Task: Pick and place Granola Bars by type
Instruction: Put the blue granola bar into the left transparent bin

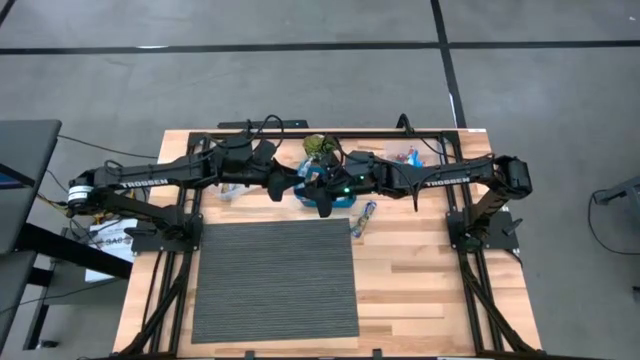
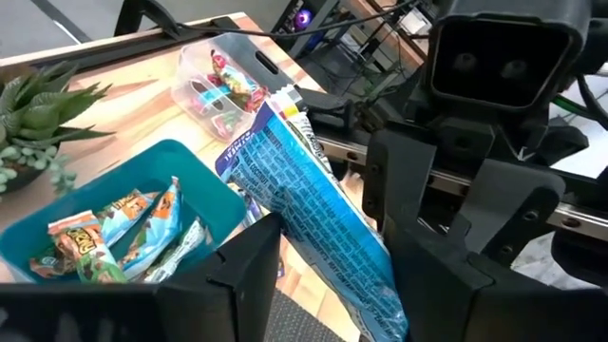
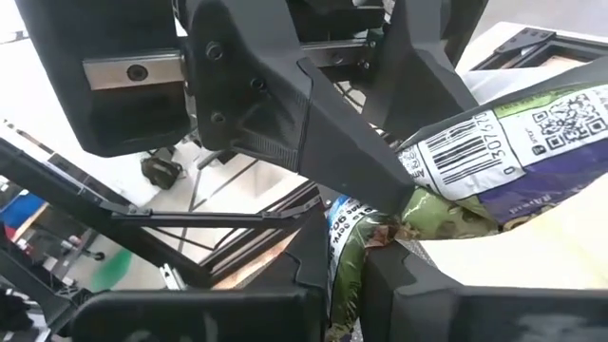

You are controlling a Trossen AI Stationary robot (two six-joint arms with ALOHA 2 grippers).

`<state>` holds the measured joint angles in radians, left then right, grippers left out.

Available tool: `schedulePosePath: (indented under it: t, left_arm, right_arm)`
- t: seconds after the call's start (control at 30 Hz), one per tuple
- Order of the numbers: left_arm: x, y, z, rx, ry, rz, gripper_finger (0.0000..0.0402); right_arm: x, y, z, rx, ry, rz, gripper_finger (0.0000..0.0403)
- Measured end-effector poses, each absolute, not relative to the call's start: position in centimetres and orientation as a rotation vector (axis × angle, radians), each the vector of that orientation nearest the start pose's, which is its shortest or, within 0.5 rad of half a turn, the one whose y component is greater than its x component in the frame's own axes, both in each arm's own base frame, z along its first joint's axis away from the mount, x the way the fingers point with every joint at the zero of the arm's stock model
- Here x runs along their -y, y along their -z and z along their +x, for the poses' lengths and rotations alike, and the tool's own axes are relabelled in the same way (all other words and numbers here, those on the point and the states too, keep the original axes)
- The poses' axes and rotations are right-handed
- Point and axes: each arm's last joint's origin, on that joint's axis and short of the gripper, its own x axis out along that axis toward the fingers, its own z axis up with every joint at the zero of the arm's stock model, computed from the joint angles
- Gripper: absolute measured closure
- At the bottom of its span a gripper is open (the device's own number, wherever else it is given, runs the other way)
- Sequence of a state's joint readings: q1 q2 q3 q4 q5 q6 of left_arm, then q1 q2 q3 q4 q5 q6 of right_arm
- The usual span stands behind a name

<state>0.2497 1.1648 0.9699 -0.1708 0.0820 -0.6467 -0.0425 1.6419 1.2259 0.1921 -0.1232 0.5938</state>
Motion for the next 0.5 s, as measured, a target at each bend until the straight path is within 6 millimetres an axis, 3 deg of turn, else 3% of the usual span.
schedulePosePath:
  t: [0.17, 0.5]
  left_arm:
    - [-6.16, -32.27, 25.06, -0.291, -0.285, -0.719, 0.0249]
    - [-6.17, -32.31, 25.07, -0.287, -0.284, -0.707, 0.0382]
  right_arm:
    - [1.23, -30.09, 38.07, -0.247, -0.012, 0.609, 0.037]
    - [1.23, -30.07, 38.04, -0.252, -0.01, 0.61, 0.0384]
